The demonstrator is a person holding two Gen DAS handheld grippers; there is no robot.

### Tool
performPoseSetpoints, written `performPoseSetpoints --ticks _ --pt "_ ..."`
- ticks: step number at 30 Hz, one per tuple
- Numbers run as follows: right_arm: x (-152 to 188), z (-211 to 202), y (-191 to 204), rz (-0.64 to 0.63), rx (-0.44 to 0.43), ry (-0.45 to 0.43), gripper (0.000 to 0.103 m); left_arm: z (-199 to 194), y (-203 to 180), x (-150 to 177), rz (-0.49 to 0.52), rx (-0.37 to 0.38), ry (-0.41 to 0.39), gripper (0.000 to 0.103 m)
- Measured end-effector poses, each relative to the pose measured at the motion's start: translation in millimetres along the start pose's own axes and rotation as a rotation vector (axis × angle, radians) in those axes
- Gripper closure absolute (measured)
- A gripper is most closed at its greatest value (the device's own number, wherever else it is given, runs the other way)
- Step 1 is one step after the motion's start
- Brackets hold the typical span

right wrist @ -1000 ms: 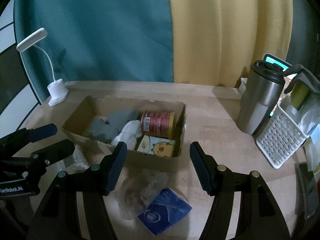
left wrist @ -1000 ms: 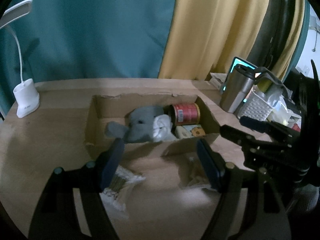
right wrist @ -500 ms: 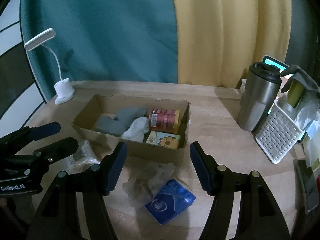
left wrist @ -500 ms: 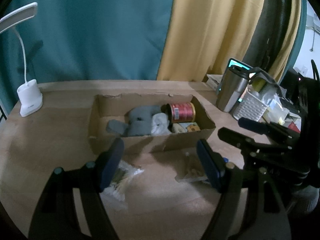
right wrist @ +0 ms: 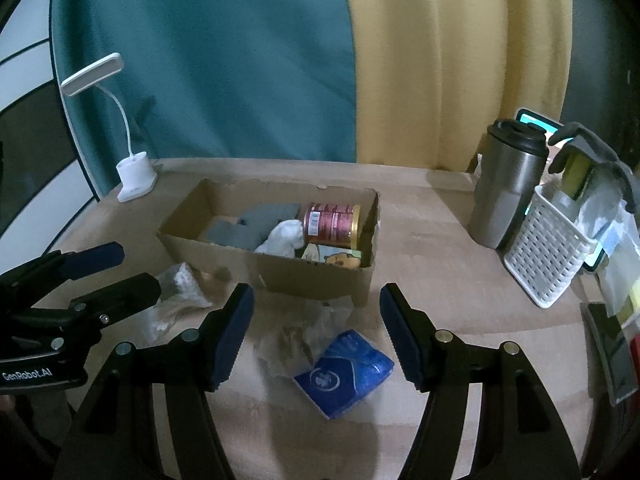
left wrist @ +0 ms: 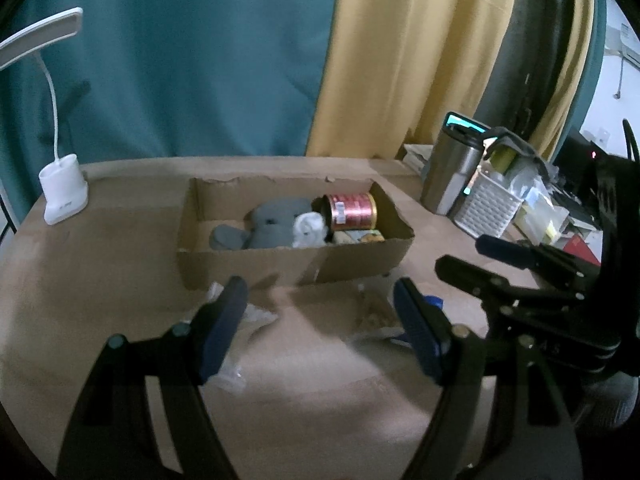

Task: Organize objects
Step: 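Move both grippers back toward the cotton swab bag and clear bag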

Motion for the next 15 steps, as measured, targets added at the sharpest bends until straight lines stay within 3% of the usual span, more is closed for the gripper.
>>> performPoseSetpoints --ticks 15 --pt "25 -12 0 0.01 0.008 0.003 0.034 -9 -3 24 -0.005 -0.003 0.014 0.026"
Point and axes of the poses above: each gripper's, at about its wrist camera, not at the fingertips, and z roughly the way its jaws point, y to its left, x to its underside, the point moved 5 cm from there along z, roughly the way its jaws point, and after that the axes turned 4 degrees about y, right-handed, at the moved point
